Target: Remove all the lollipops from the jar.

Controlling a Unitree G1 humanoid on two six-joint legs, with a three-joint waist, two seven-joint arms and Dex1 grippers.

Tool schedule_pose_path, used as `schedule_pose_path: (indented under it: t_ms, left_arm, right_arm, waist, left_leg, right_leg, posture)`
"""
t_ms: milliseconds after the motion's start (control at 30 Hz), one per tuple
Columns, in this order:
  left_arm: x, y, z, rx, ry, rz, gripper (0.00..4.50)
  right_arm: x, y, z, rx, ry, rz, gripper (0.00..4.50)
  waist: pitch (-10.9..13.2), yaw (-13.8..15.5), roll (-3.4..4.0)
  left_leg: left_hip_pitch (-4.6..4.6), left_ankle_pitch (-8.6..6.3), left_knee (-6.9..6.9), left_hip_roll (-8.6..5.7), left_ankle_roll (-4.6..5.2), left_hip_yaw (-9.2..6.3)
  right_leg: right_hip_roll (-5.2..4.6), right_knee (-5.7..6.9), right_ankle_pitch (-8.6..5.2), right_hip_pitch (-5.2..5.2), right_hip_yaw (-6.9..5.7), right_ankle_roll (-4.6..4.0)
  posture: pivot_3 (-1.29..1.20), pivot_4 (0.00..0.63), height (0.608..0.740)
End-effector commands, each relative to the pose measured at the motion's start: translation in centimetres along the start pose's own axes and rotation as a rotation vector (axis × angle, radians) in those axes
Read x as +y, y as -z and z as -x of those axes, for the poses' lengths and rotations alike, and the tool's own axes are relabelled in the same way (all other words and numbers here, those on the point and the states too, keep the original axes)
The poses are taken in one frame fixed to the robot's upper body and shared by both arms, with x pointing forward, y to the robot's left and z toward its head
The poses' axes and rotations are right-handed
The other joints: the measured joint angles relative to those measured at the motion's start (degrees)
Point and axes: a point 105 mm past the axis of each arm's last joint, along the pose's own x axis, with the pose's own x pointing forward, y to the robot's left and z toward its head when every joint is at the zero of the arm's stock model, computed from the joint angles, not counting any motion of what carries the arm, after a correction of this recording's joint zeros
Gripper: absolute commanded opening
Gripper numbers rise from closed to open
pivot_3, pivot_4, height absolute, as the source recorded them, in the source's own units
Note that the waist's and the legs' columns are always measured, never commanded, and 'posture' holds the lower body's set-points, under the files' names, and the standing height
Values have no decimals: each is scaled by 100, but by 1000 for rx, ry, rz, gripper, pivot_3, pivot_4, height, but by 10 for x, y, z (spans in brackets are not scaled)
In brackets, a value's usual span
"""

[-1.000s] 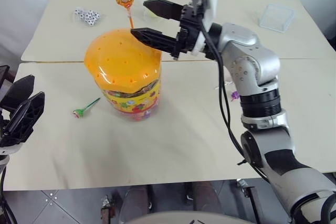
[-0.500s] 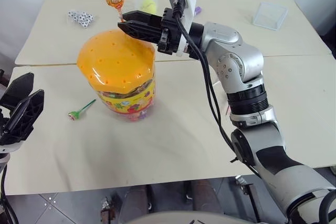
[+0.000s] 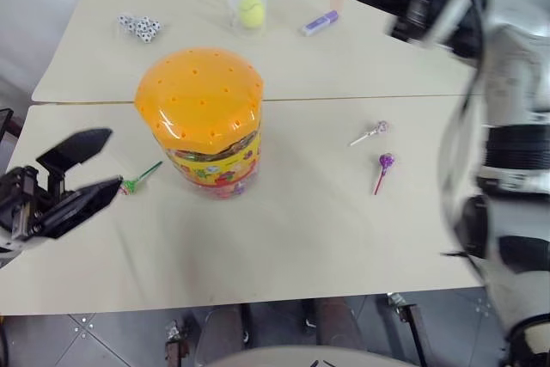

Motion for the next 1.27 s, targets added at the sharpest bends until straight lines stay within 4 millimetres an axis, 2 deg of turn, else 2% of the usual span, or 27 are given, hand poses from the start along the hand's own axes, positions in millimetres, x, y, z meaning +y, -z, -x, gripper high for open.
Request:
schedule_pose_path:
  t_ms: [33, 167, 333, 400, 433, 467, 600, 800, 833, 867, 933, 967, 1000, 1067, 1167, 1267]
  left_arm:
    - [-10, 4, -2, 80, 81, -21, 4065]
    - [-7, 11, -5, 113, 100, -66, 4065]
    - [-10, 13, -18, 88, 150, -95, 4065]
    - [-11, 13, -19, 84, 158, -81, 4065]
    - [-11, 14, -19, 86, 156, -79, 4065]
    - [-10, 14, -18, 89, 155, -76, 4065]
    - [-7, 13, -19, 81, 150, -75, 4065]
    - [0, 15, -18, 72, 107, -78, 4065]
    - [4, 18, -16, 87, 79, -81, 4065]
    - [19, 27, -8, 154, -43, -111, 4065]
    - [38, 40, 8, 250, -203, -157, 4065]
    - [47, 46, 18, 291, -284, -171, 4065]
    - [53, 51, 27, 309, -351, -185, 4065]
    - [62, 57, 39, 330, -456, -217, 4065]
    - [68, 65, 46, 341, -564, -294, 4065]
    - [62, 75, 47, 375, -606, -328, 4065]
  right_arm:
    - [6, 46, 35, 301, -37, 75, 34]
    - [17, 112, 82, 602, -67, 115, 34]
    - [25, 169, 118, 714, -4, 62, 34]
    - [27, 183, 126, 737, 19, 40, 34]
    - [28, 184, 126, 720, 28, 32, 34]
    - [28, 185, 126, 698, 40, 5, 225]
    - [30, 182, 125, 637, 36, -17, 1260]
    - [37, 145, 111, 338, 6, -68, 3272]
    - [36, 133, 105, 267, 5, -41, 3556]
    - [41, 108, 83, 111, -24, -21, 3916]
    - [58, 77, 55, -66, -114, 25, 4468]
    - [73, 71, 41, -104, -179, 40, 4468]
    - [89, 72, 28, -117, -258, 83, 4468]
    - [110, 76, 11, -129, -345, 119, 4468]
    - [119, 90, -6, -127, -358, 127, 4468]
    - [119, 103, -14, -132, -322, 117, 4468]
  waist:
    - [4, -34, 7]
    - [13, -141, 23]
    - [14, -156, 25]
    - [14, -156, 25]
    - [14, -156, 26]
    - [15, -157, 28]
    - [17, -140, 31]
    - [18, -24, 32]
    - [18, -15, 32]
    - [18, -10, 32]
    - [17, -48, 33]
    - [17, -65, 34]
    - [17, -63, 34]
    - [17, -26, 33]
    - [14, 64, 27]
    - [12, 113, 25]
  left_leg:
    - [5, 0, -9, 0, -1, 11]
    - [24, 8, -14, 12, -14, 54]
    - [24, 14, 20, 13, -13, 65]
    - [25, 14, 27, 13, -12, 67]
    - [25, 14, 28, 13, -12, 67]
    - [26, 14, 28, 15, -12, 66]
    - [25, 13, 29, 16, -11, 64]
    - [24, 12, 32, 16, -8, 59]
    - [24, 12, 33, 16, -8, 60]
    - [24, 11, 34, 16, -8, 60]
    - [30, 11, 34, 21, -8, 61]
    - [32, 12, 34, 25, -9, 62]
    - [33, 13, 32, 32, -11, 63]
    - [35, 10, 30, 38, -16, 61]
    - [18, -1, 38, 37, -8, 52]
    - [17, -10, 43, 28, 2, 56]
  right_leg:
    - [0, -7, -1, -1, 1, 1]
    - [2, -8, -7, -6, 3, 9]
    - [2, 5, -7, -4, 28, 8]
    - [1, 9, -6, -3, 34, 8]
    - [1, 12, -6, -4, 35, 8]
    - [1, 13, -6, -4, 35, 8]
    - [1, 14, -6, -4, 34, 8]
    - [1, 14, -6, -1, 31, 8]
    - [1, 13, -6, -1, 31, 8]
    - [1, 14, -6, -1, 31, 8]
    - [5, 17, -6, 0, 32, 7]
    - [11, 20, -4, 0, 34, 4]
    - [19, 20, -3, -1, 34, 1]
    - [24, 23, -3, -1, 30, 0]
    - [22, 15, -2, -2, 23, 1]
    - [15, 9, 0, -1, 24, 4]
  posture:
    - [0, 150, 740]
    - [0, 150, 740]
    - [0, 150, 740]
    - [0, 150, 740]
    - [0, 150, 740]
    - [0, 150, 740]
    - [0, 150, 740]
    - [0, 150, 740]
    - [0, 150, 740]
    - [0, 150, 740]
    - [0, 150, 740]
    - [0, 150, 740]
    - [0, 150, 740]
    - [0, 150, 740]
    - [0, 150, 740]
    - [0, 150, 740]
